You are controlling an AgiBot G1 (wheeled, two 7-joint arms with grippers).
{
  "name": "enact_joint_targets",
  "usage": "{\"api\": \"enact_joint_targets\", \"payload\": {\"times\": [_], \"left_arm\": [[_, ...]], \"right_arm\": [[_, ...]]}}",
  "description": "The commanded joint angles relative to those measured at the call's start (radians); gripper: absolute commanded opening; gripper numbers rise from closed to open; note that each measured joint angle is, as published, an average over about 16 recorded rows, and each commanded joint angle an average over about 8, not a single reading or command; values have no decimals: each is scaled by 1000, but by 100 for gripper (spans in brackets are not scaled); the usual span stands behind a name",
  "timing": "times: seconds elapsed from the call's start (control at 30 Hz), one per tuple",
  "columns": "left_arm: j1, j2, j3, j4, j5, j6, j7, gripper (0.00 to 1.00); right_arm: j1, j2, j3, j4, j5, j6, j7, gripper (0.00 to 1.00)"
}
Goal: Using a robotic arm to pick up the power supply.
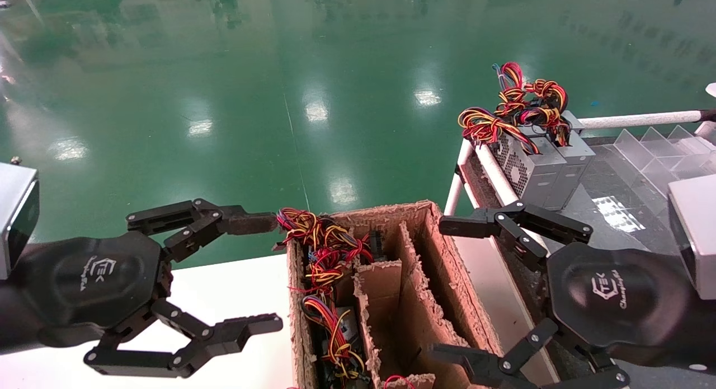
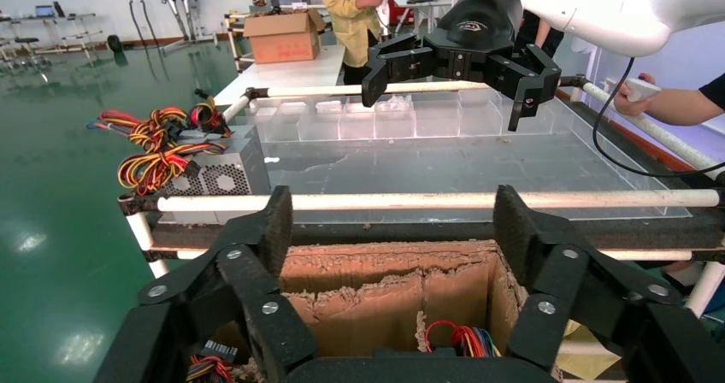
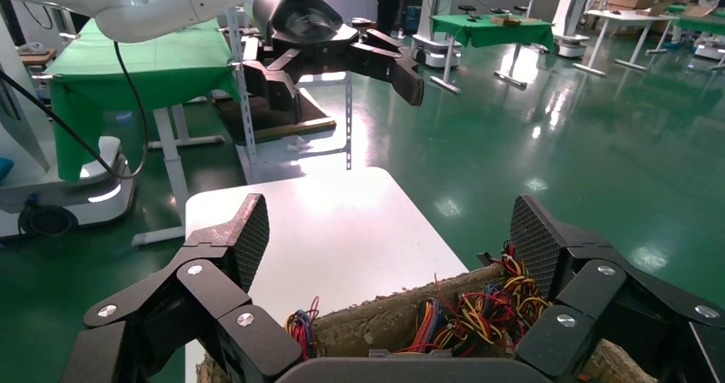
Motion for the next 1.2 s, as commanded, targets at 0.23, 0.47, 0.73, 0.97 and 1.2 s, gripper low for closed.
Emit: {"api": "enact_joint_targets", "payload": {"times": [0.23, 0.47, 0.73, 0.97, 1.2], "left_arm": [[0, 0, 0, 0, 0, 0, 0, 0], [0, 0, 0, 0, 0, 0, 0, 0], [0, 0, 0, 0, 0, 0, 0, 0], [0, 0, 0, 0, 0, 0, 0, 0], [0, 0, 0, 0, 0, 0, 0, 24]], "right_arm": [[0, 0, 0, 0, 0, 0, 0, 100], [0, 0, 0, 0, 0, 0, 0, 100], [0, 0, 0, 0, 0, 0, 0, 100], [0, 0, 0, 0, 0, 0, 0, 100], [0, 0, 0, 0, 0, 0, 0, 100]]}}
